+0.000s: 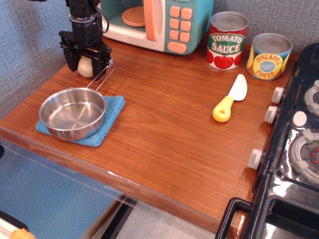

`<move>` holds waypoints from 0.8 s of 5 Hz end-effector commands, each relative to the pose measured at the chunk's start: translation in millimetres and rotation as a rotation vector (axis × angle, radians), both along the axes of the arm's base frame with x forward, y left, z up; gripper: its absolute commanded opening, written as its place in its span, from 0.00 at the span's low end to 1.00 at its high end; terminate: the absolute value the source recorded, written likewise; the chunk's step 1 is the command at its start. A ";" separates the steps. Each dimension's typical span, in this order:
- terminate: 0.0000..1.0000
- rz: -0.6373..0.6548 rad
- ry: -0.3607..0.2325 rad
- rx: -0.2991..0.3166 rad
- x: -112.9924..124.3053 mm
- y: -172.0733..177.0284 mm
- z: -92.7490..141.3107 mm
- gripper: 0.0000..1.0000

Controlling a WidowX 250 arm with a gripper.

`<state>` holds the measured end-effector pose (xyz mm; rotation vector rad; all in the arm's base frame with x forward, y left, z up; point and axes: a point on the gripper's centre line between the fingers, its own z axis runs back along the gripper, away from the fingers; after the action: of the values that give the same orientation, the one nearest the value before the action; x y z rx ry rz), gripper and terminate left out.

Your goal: Move the potato in front of the yellow knife near the edge of the table.

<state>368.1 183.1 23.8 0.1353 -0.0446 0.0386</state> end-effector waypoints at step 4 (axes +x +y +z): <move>0.00 -0.106 -0.230 -0.104 -63.8 -113.7 130.9 0.00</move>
<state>304.1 62.4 134.7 0.0099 -0.2258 -0.0433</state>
